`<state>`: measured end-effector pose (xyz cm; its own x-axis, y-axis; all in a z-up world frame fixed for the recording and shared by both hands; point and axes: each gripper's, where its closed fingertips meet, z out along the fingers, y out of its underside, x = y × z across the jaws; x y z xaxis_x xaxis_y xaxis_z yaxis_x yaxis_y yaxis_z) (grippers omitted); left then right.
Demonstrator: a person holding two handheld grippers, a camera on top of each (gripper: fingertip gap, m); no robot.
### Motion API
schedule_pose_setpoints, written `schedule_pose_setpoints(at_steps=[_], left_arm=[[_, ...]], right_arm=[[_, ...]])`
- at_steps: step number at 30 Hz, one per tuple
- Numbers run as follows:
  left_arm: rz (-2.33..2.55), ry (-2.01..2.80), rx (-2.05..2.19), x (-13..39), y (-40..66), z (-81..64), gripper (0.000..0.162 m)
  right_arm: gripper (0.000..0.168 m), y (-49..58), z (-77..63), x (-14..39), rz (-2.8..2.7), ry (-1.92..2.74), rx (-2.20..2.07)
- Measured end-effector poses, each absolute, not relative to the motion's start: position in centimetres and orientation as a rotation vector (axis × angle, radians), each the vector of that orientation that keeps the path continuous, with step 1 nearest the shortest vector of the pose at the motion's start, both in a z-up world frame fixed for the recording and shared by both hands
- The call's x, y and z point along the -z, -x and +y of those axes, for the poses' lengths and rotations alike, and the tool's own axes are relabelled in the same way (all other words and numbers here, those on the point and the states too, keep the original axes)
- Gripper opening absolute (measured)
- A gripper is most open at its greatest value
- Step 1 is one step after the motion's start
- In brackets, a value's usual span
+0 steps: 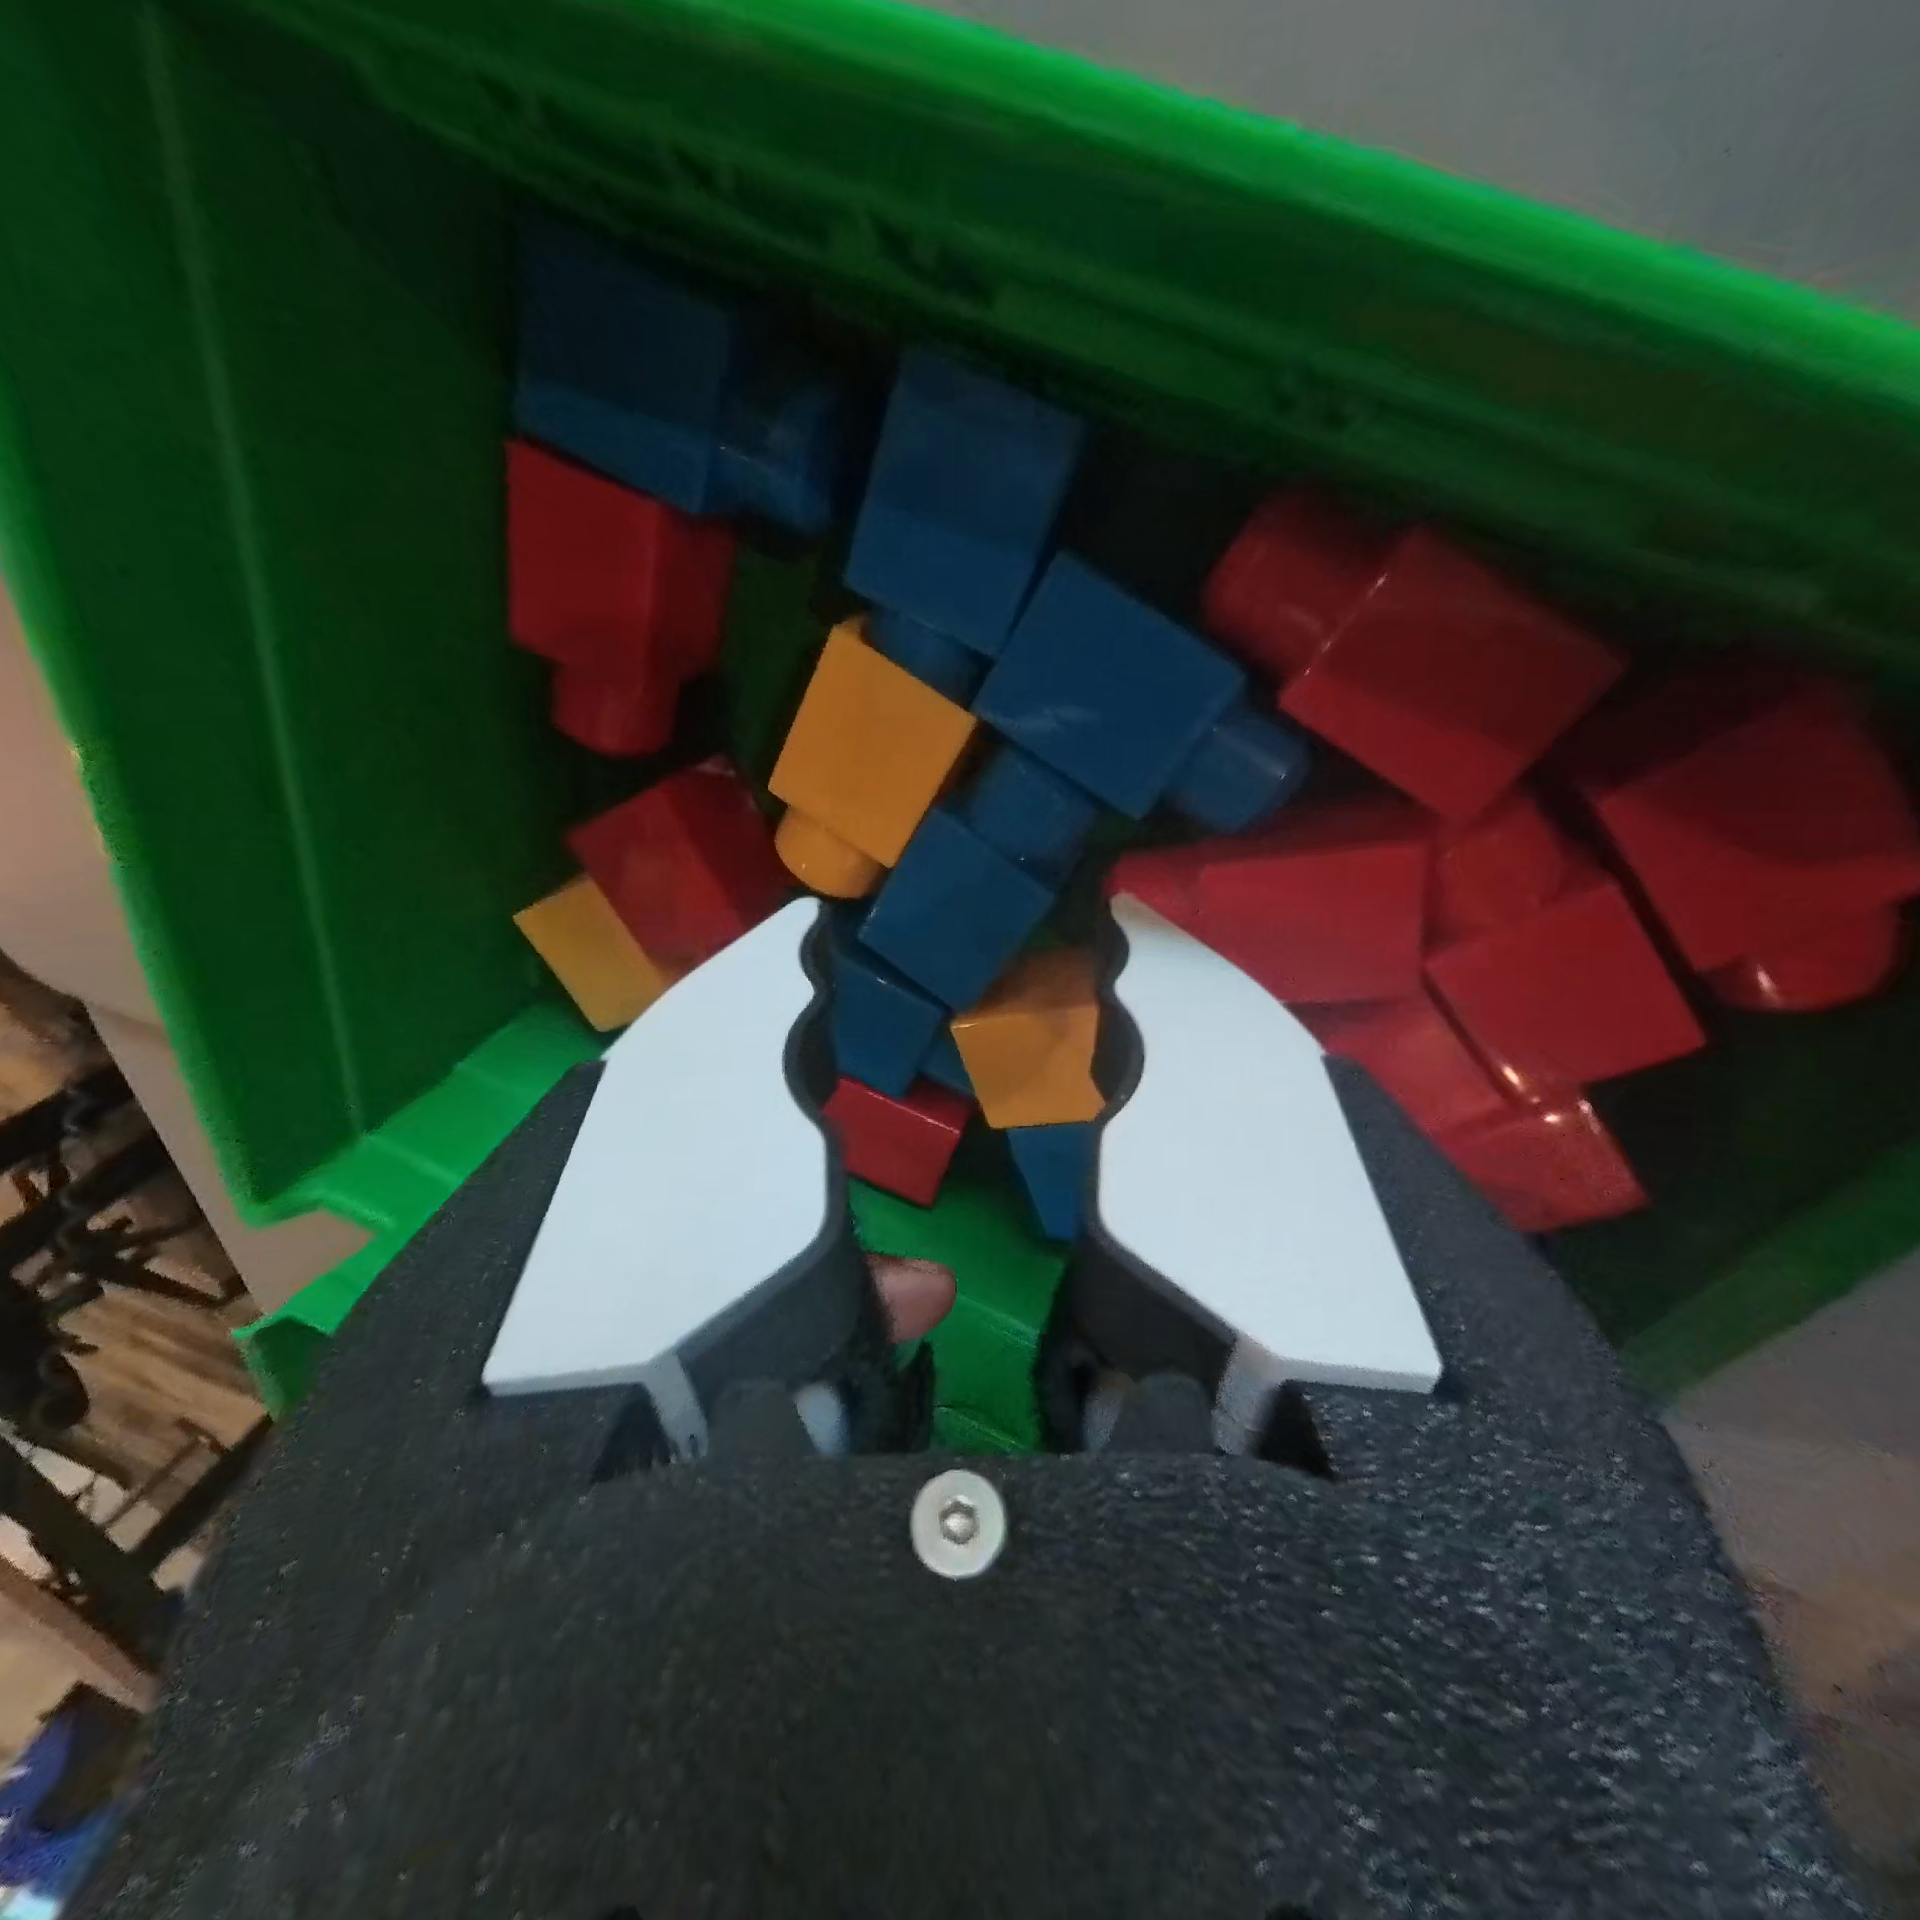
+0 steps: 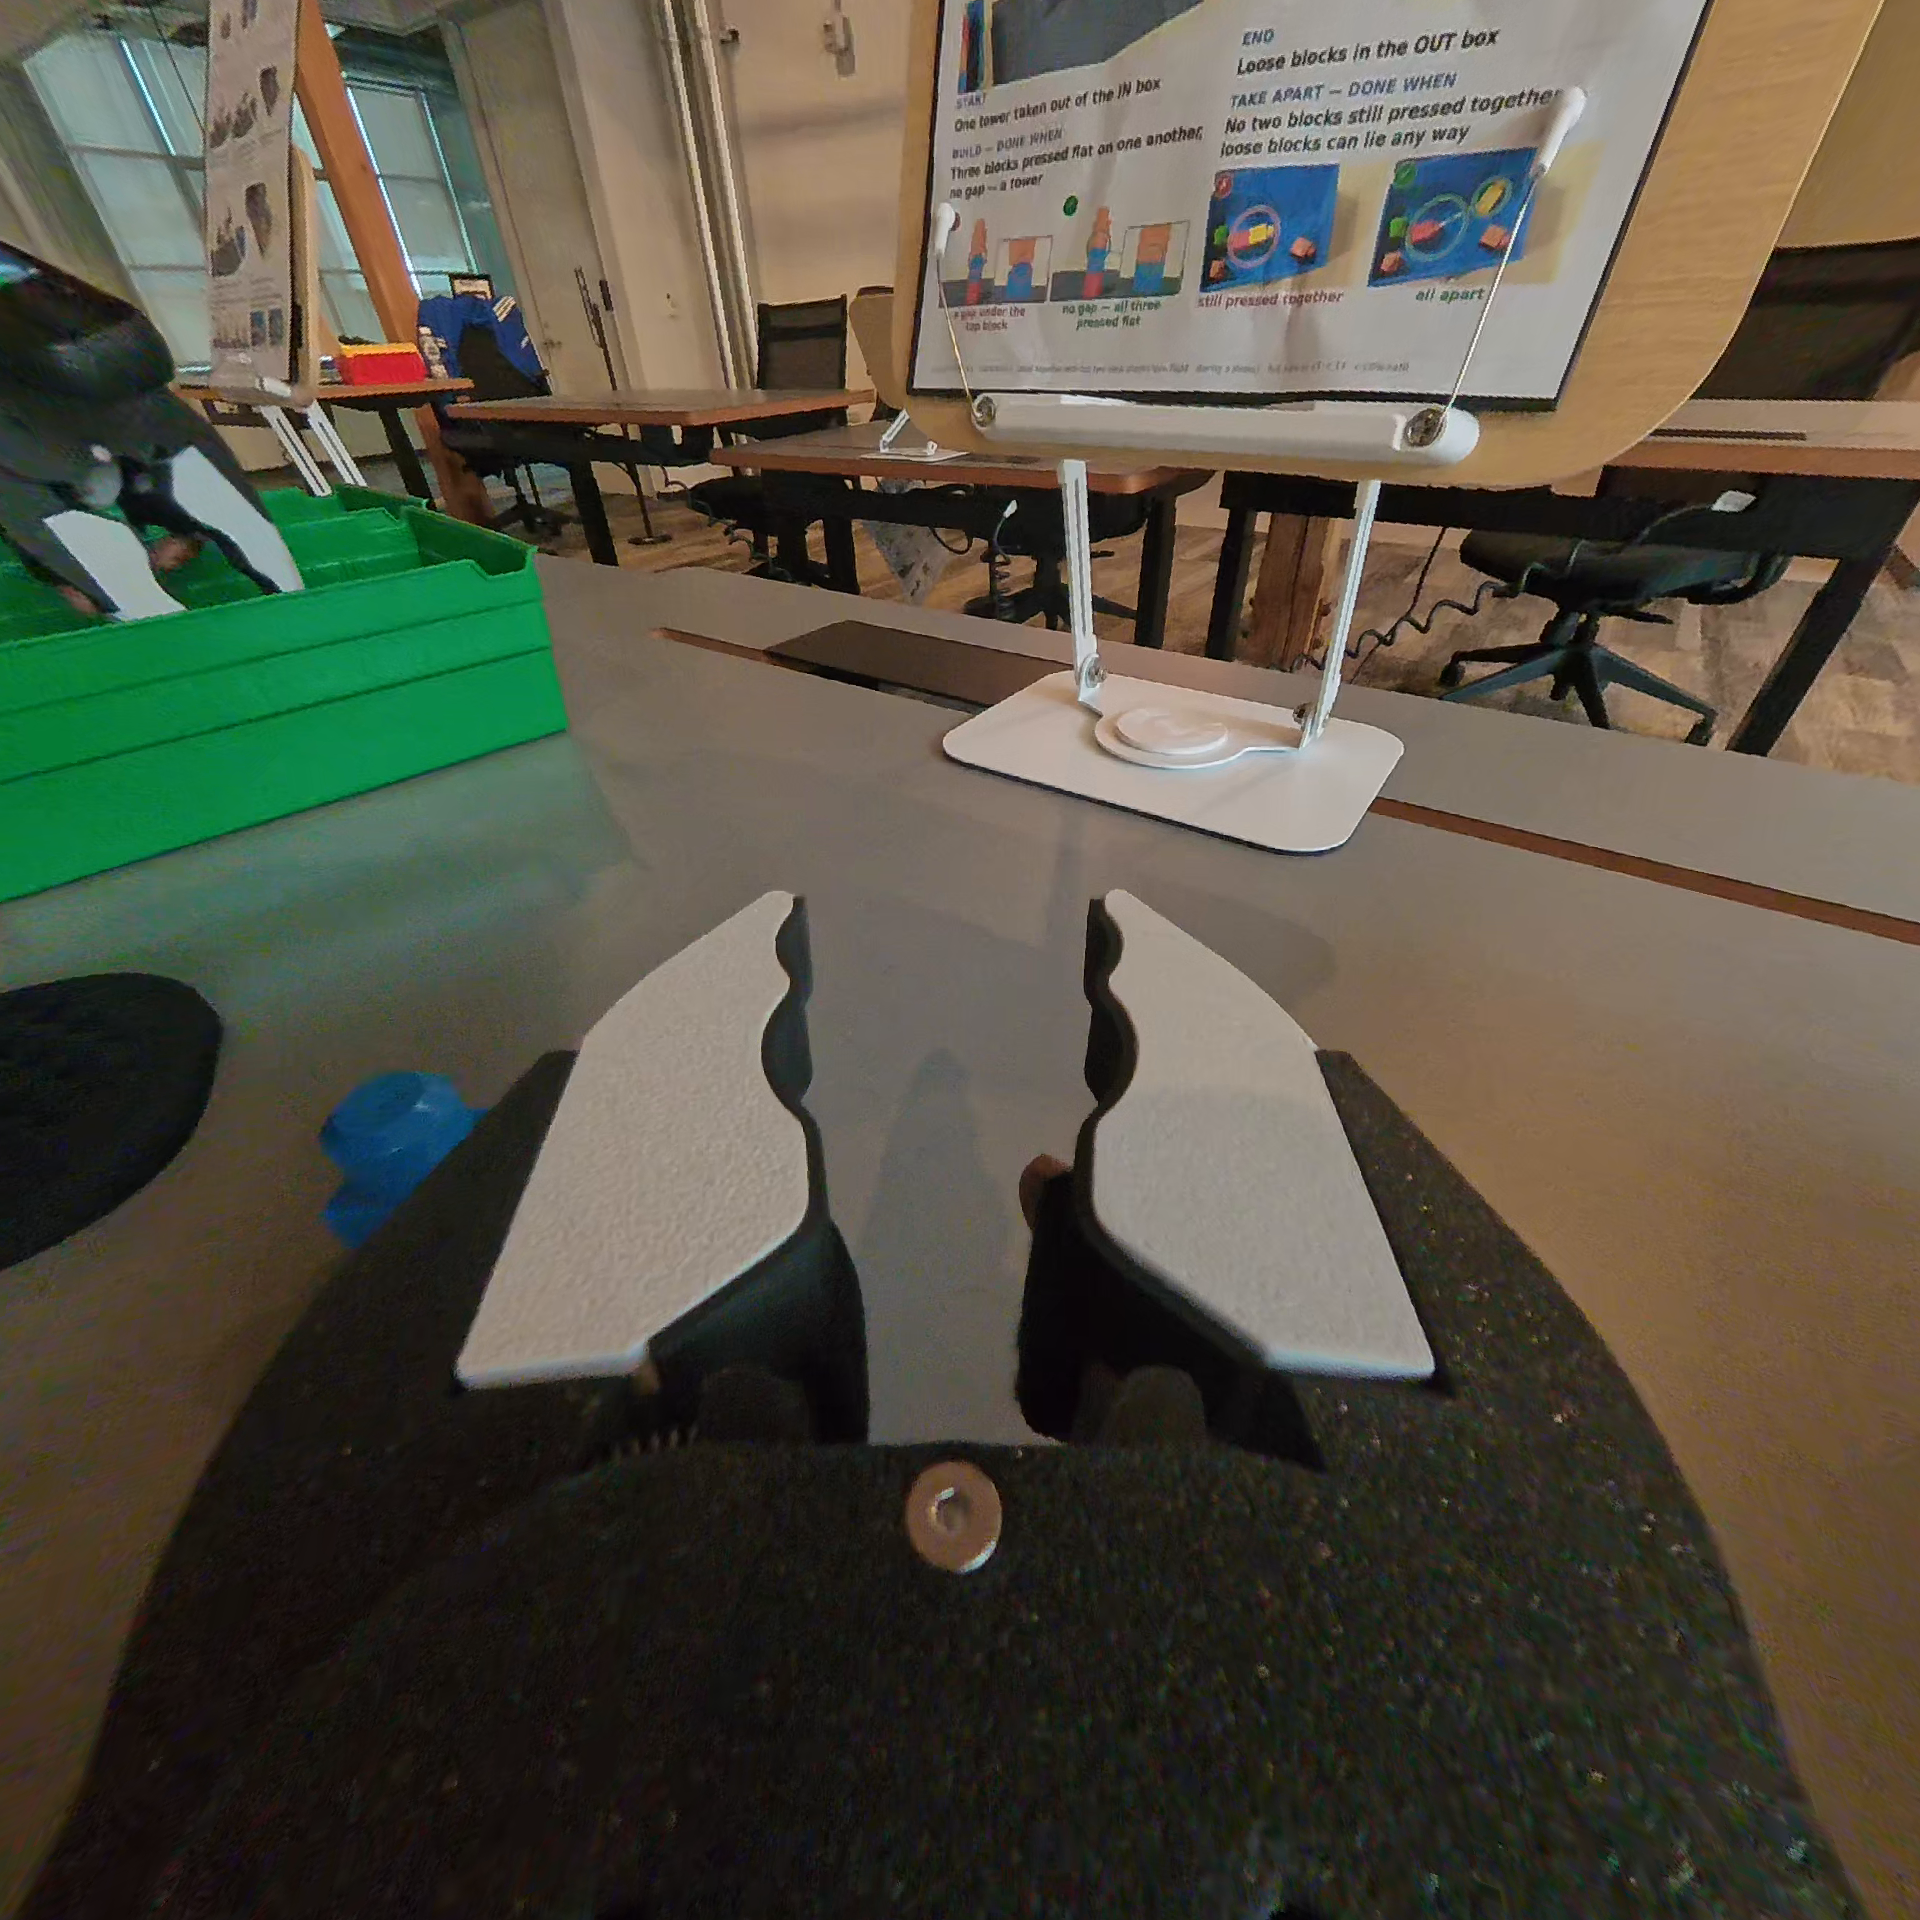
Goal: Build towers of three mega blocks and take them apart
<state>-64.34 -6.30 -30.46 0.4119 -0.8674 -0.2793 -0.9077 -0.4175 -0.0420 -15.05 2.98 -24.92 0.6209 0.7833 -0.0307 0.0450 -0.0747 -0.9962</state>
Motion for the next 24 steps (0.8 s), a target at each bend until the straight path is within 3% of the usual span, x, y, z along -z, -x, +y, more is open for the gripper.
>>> schedule_pose_setpoints(at_steps=[12,24], left_arm=[[1.748,2.477,-0.296,32.3,65.7,-5.9,0.038],[1.758,2.48,-0.255,34.3,65.8,-6.0,0.04]], right_arm=[[0.05,14.7,3.4,24.9,-0.697,1.546,-0.699],[0.05,14.5,3.5,24.9,-0.691,1.549,-0.701]])
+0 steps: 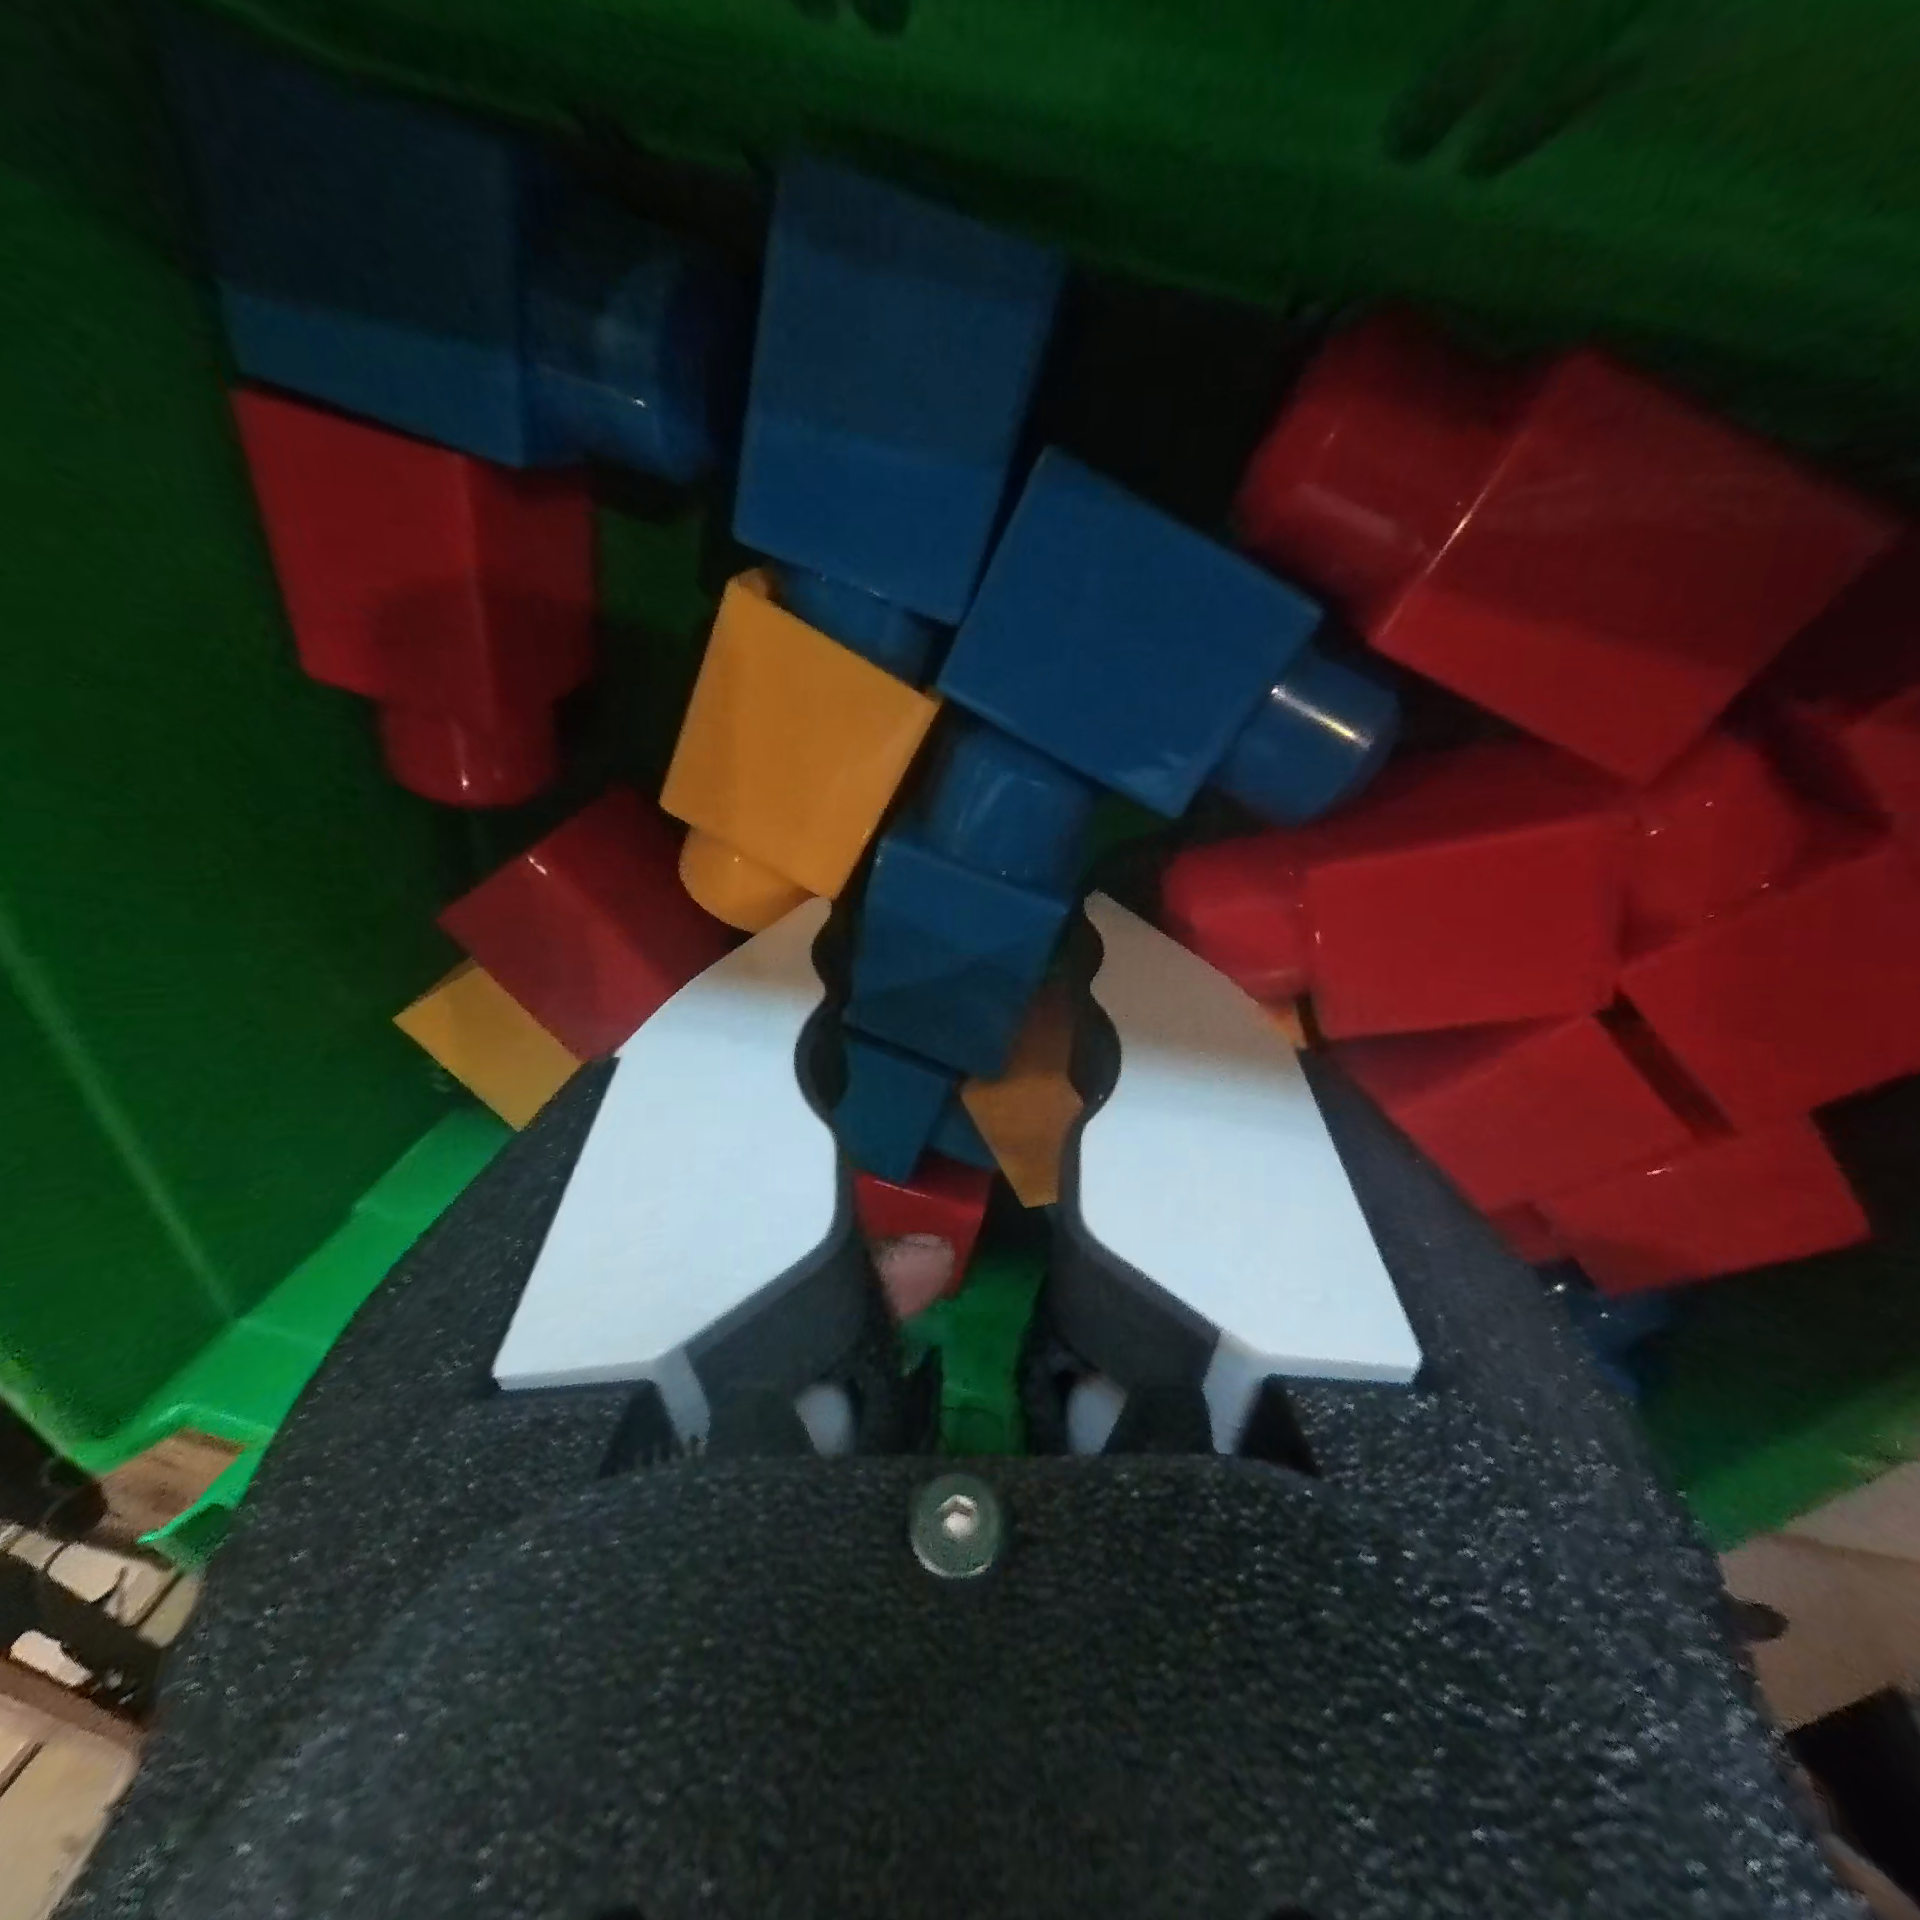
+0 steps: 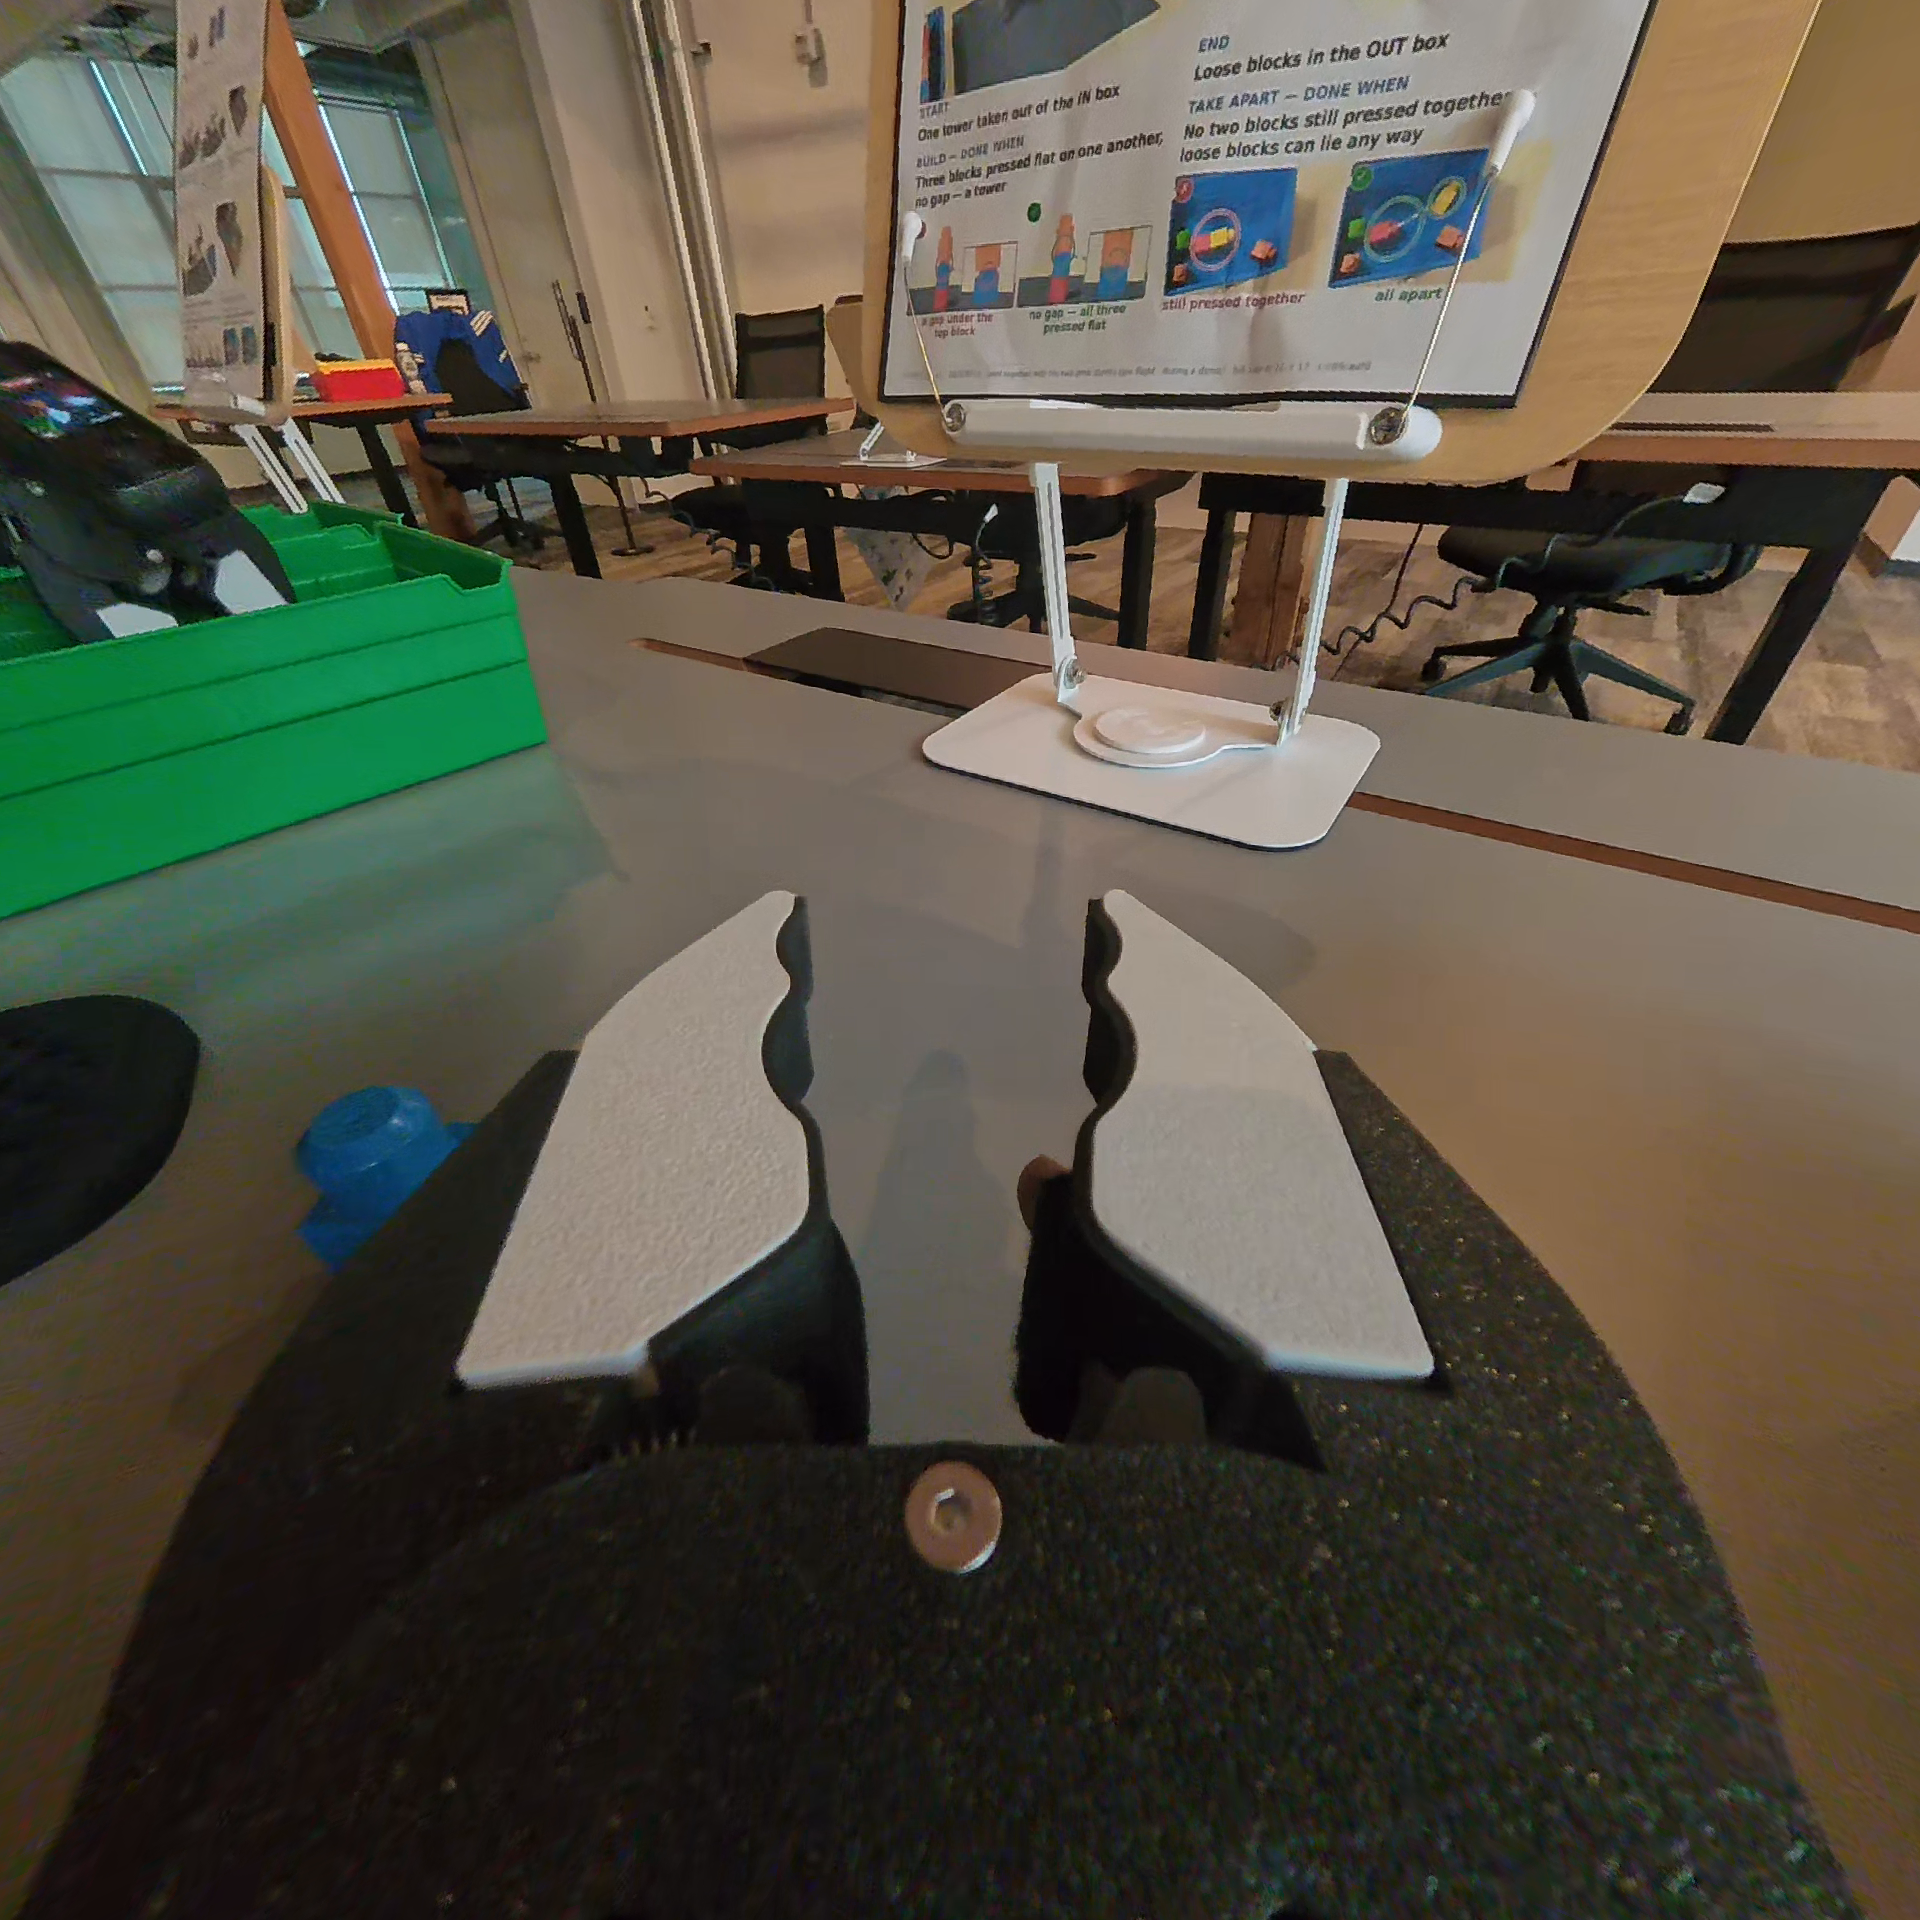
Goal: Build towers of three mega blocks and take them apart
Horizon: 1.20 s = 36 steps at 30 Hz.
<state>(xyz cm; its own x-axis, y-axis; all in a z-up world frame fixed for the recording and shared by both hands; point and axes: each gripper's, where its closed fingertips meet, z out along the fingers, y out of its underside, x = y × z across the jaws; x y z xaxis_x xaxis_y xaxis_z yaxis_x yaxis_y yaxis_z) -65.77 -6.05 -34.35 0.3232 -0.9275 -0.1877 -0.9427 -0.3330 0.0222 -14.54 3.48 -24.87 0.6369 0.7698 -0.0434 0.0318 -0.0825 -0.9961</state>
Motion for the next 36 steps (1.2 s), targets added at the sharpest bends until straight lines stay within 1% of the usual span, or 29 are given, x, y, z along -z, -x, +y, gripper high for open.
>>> schedule_pose_setpoints(at_steps=[6,9,13,16,19,22,25,28,33,36], left_arm=[[1.583,2.485,-0.18,33.2,65.6,-5.8,0.037],[1.351,2.392,-0.205,30.7,65.6,-4.5,0.037],[1.006,2.21,-0.19,26.2,64.3,-3.1,0.036],[0.784,2.008,-0.09,22.1,60.6,-2.6,0.037],[0.627,1.828,0.12,18.7,54.6,-3.0,0.037],[0.6,1.682,0.361,16.8,47.6,-4.1,0.037],[0.627,1.604,0.533,16.7,41.6,-5.3,0.037],[0.674,1.545,0.656,17.4,36.3,-6.7,0.037],[0.78,1.496,0.916,19.8,28.7,-9.1,0.037],[0.83,1.532,0.911,21.9,26.9,-9.2,0.037]], right_arm=[[0.05,14.6,3.4,24.9,-0.693,1.55,-0.706],[0.05,14.8,3.3,25.0,-0.707,1.552,-0.712],[0.05,15.4,2.8,25.1,-0.742,1.553,-0.728],[0.04,16.2,2.0,25.3,-0.809,1.553,-0.759],[0.039,17.1,0.9,25.5,-0.902,1.537,-0.782],[0.04,18.1,-0.4,25.6,-0.998,1.512,-0.818],[0.042,18.9,-1.9,25.0,-1.079,1.465,-0.86],[0.044,19.7,-3.7,23.4,-1.15,1.391,-0.908],[0.049,21.7,-7.6,20.7,-1.323,1.29,-1.012],[0.048,22.6,-9.3,19.3,-1.422,1.238,-1.042]])
